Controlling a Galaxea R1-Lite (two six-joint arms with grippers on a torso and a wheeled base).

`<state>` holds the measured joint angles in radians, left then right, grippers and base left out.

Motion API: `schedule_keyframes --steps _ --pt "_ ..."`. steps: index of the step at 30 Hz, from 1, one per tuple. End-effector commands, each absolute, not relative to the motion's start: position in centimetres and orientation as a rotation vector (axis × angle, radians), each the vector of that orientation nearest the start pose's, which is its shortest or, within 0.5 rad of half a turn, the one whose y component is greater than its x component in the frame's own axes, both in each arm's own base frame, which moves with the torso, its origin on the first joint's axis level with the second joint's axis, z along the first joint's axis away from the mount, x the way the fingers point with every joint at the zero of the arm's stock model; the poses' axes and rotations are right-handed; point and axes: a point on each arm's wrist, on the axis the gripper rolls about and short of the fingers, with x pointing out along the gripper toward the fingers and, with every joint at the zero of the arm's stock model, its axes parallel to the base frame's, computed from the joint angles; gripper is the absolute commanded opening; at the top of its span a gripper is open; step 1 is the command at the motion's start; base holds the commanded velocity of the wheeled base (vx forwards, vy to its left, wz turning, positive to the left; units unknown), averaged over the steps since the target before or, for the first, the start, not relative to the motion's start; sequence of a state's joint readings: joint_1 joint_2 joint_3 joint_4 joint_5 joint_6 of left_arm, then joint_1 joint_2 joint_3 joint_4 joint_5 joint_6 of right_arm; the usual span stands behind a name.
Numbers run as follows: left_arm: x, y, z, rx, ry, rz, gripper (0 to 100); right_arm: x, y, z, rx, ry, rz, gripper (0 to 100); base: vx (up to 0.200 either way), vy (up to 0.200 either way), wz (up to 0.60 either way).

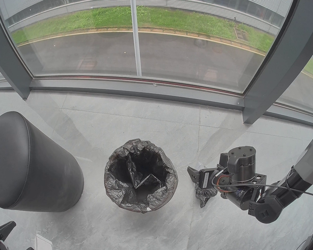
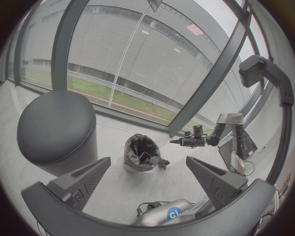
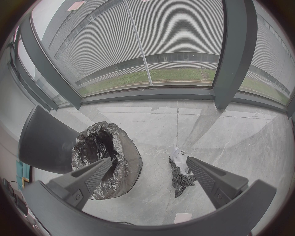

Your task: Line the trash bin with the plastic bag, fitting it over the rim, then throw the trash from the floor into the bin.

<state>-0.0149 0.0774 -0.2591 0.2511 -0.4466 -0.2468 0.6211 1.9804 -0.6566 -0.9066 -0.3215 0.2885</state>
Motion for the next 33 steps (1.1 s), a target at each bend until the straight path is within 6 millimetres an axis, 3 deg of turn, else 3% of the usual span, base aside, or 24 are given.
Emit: schedule_keyframes --steps 1,4,14,20,24,30,33 --pt "-3.9 -0.9 10.3 -0.25 0.134 -0.384 100 27.7 18.1 7.1 0.092 0.427 0.234 100 0.0 0.0 0.0" --pt "-3.5 -0.8 8.9 -0.237 0.133 -0.353 100 28.0 18.0 6.3 0.091 0.427 0.232 100 0.0 0.0 0.0" --pt "-3.3 -0.7 8.7 -0.237 0.107 -0.293 100 28.4 17.7 6.1 0.092 0.414 0.22 100 0.0 0.0 0.0" --pt "-3.0 -0.2 8.6 -0.223 0.054 -0.067 100 30.9 16.7 3.2 0.061 0.461 0.159 100 0.0 0.0 0.0" --pt "-3.0 0.0 8.5 -0.193 0.046 0.018 100 32.3 16.9 2.7 0.082 0.46 0.188 100 0.0 0.0 0.0" --pt "-2.6 -0.1 8.3 0.024 0.087 -0.029 100 33.3 17.2 2.8 0.096 0.458 0.252 100 0.0 0.0 0.0" --pt "-2.5 -0.2 8.3 0.026 0.088 -0.047 100 33.4 17.0 2.8 0.092 0.45 0.25 100 0.0 0.0 0.0"
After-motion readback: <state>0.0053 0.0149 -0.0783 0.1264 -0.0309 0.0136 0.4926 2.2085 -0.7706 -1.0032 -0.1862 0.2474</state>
